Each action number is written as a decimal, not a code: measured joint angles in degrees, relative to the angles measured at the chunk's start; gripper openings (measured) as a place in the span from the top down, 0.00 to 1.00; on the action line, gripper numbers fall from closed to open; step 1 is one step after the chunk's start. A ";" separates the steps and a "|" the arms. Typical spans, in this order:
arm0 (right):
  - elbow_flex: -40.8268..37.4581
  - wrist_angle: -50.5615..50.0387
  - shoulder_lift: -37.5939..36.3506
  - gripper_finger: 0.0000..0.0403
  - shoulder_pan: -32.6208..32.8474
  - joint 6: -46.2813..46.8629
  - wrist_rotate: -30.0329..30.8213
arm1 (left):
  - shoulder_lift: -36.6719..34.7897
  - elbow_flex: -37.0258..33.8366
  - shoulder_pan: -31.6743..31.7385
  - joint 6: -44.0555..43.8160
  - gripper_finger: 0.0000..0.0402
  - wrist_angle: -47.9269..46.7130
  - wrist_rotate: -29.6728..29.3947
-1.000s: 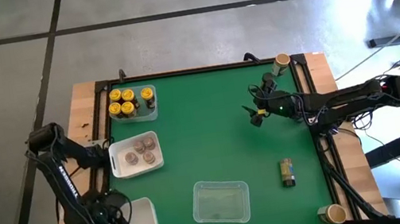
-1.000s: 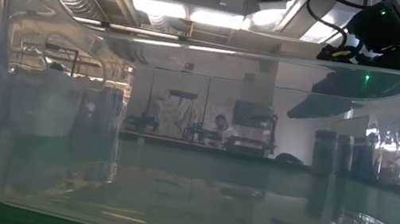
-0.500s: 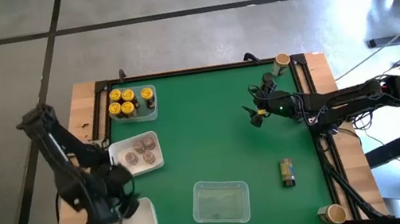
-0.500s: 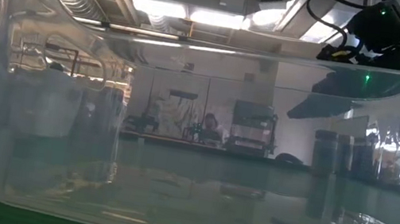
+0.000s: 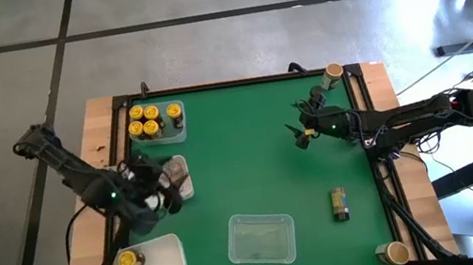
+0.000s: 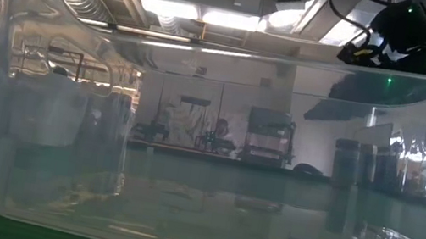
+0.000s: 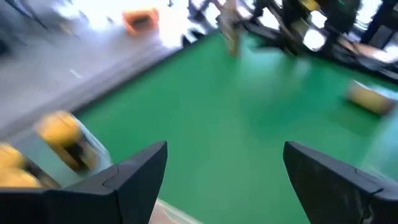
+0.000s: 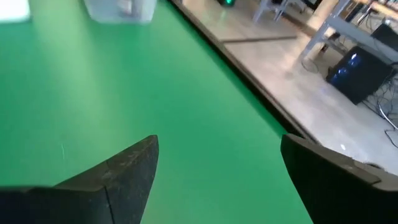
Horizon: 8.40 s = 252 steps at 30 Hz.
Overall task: Sort spices by type
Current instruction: Put the yellow spice bottle from the top transparent bin into the bottom white bin
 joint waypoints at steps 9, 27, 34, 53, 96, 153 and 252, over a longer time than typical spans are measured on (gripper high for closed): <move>-0.02 12.06 -0.02 0.16 0.00 0.69 -7.68 | 0.00 0.00 20.74 11.53 0.21 1.76 -3.43; -0.02 14.96 -0.02 0.16 0.02 -0.91 -12.07 | 4.46 0.00 60.95 36.24 0.21 23.16 25.01; -0.02 14.09 -0.02 0.16 0.02 -2.60 -11.76 | 11.06 0.00 69.78 36.16 0.21 22.65 28.92; -0.02 12.81 -0.02 0.16 0.01 -5.46 -11.96 | 21.10 -0.26 73.04 31.82 0.21 17.92 32.69; 0.02 12.74 0.00 0.16 0.00 -5.44 -13.09 | 11.27 13.39 54.56 30.19 0.42 0.84 35.86; 0.02 11.64 0.00 0.16 0.00 -3.69 -13.09 | 23.69 12.72 -23.05 -30.95 0.42 -11.92 42.78; 0.02 3.44 0.00 0.16 0.00 -12.96 -13.09 | 12.81 2.21 60.50 52.73 0.15 -8.00 36.13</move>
